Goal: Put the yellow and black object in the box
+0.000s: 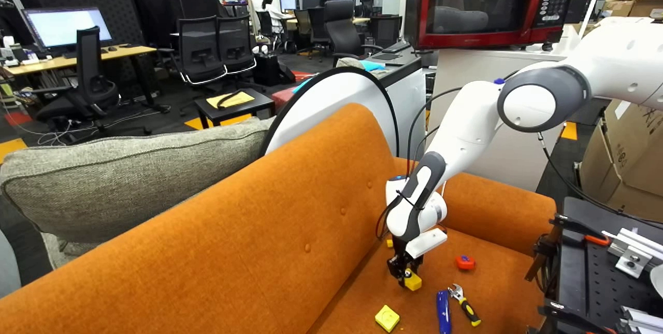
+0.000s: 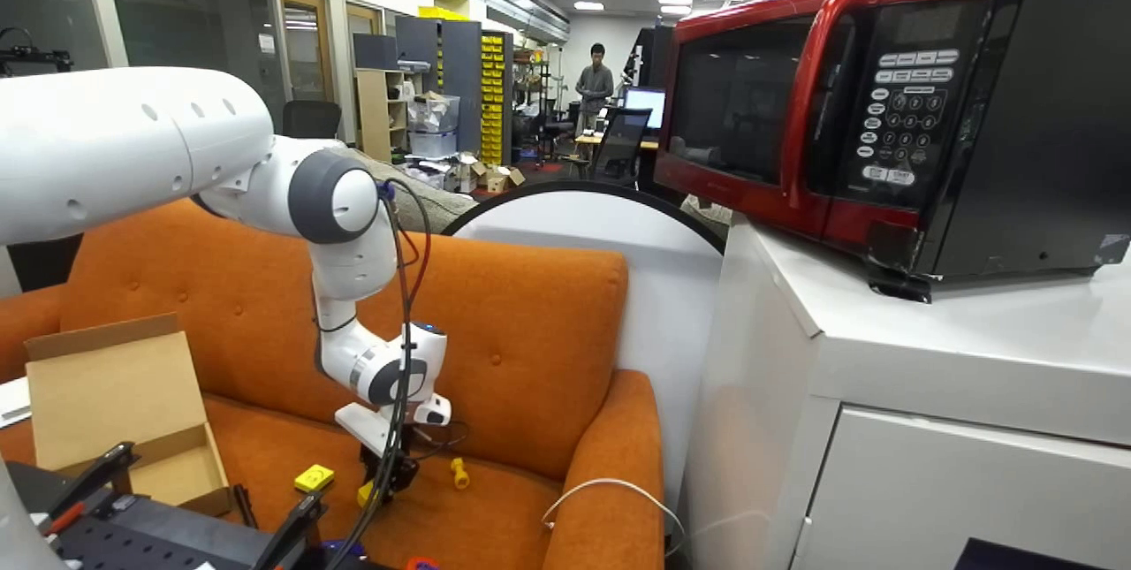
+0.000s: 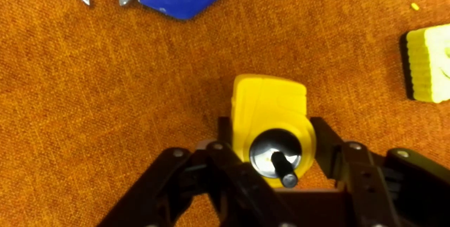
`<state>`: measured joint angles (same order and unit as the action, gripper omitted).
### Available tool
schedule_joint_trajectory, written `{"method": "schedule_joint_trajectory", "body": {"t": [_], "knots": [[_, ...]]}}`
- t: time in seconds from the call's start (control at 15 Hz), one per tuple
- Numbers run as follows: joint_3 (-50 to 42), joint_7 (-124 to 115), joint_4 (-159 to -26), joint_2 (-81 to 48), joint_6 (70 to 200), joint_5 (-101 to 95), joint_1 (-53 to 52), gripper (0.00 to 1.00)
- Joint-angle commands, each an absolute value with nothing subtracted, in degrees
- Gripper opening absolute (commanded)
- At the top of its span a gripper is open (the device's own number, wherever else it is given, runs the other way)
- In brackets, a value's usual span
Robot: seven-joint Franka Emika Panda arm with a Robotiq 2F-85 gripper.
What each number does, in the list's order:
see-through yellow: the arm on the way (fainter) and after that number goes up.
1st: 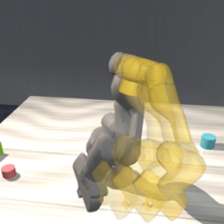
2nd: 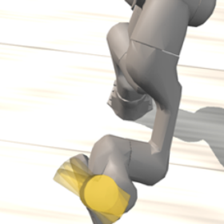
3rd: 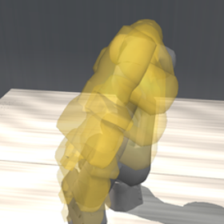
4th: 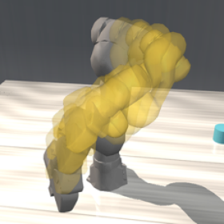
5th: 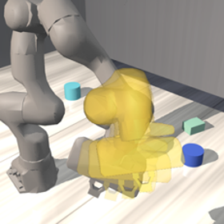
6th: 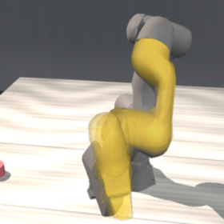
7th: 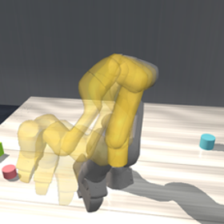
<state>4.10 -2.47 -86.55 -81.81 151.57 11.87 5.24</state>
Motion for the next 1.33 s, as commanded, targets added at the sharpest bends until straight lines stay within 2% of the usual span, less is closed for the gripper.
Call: {"method": "schedule_joint_trajectory", "body": {"t": [0.0,0.27,0.6,1.27], "knots": [[9.3,5.0,-95.1,-75.5,152.7,11.3,9.7,0.32],[14.6,13.2,-103.1,-68.7,151.7,9.3,9.9,0.32],[20.8,19.5,-106.3,-66.2,146.9,6.1,7.9,0.32],[28.0,33.9,-100.4,-70.6,129.5,1.7,0.7,0.32]]}}
